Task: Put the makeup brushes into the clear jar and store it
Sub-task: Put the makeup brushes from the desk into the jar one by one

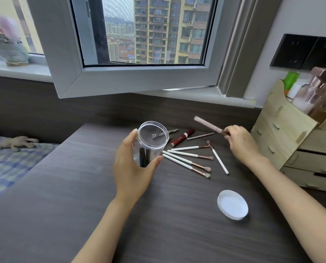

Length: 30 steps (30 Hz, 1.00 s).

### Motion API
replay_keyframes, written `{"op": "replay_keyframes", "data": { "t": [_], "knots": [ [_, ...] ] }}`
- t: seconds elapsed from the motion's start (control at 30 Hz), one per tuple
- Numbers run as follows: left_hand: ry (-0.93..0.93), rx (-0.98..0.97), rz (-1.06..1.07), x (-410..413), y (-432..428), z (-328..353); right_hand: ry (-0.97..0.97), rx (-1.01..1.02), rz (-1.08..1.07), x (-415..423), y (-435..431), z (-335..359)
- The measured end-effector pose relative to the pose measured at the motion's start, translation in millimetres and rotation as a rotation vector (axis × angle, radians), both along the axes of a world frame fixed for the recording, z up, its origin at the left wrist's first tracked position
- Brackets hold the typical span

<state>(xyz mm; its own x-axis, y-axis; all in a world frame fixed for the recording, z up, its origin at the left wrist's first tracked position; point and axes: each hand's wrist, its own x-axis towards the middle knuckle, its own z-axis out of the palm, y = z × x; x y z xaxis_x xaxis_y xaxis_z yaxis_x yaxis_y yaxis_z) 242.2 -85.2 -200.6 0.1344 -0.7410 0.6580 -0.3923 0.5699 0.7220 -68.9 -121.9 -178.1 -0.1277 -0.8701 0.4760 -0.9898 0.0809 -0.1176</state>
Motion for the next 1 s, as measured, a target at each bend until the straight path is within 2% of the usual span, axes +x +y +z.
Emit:
{"op": "replay_keyframes", "data": {
  "t": [0.07,0.17,0.4,0.5,0.67,0.8,0.87,0.93,1.0],
  "knots": [
    [-0.028,-0.021,-0.015,-0.7,2.4,-0.2,-0.006,-0.165,0.118,18.1,35.6,17.4],
    [-0.113,-0.088,-0.026,-1.5,6.0,-2.1,0.065,-0.269,0.248,49.0,88.2,42.8],
    [-0.311,-0.288,-0.09,-3.3,9.6,-4.0,0.343,-0.273,0.29,97.8,129.8,62.2],
    [-0.353,-0.338,-0.122,-3.6,10.9,-4.5,0.378,-0.26,0.347,118.6,134.2,61.4],
    [-0.342,-0.36,-0.147,-5.4,12.5,-4.4,0.077,-0.223,0.441,135.5,124.7,40.2],
    [-0.376,-0.355,-0.151,-4.6,10.4,-7.2,-0.072,-0.18,0.531,131.0,113.3,19.9],
    [-0.37,-0.335,-0.131,-4.2,9.2,-6.9,-0.27,-0.161,0.566,125.9,111.8,19.9],
    [-0.322,-0.286,-0.091,-3.5,8.4,-5.3,-0.483,-0.191,0.497,115.6,103.7,23.4],
    [-0.249,-0.211,-0.025,-2.3,6.8,-4.1,-0.473,-0.219,0.346,102.1,79.1,22.9]
  ]
}}
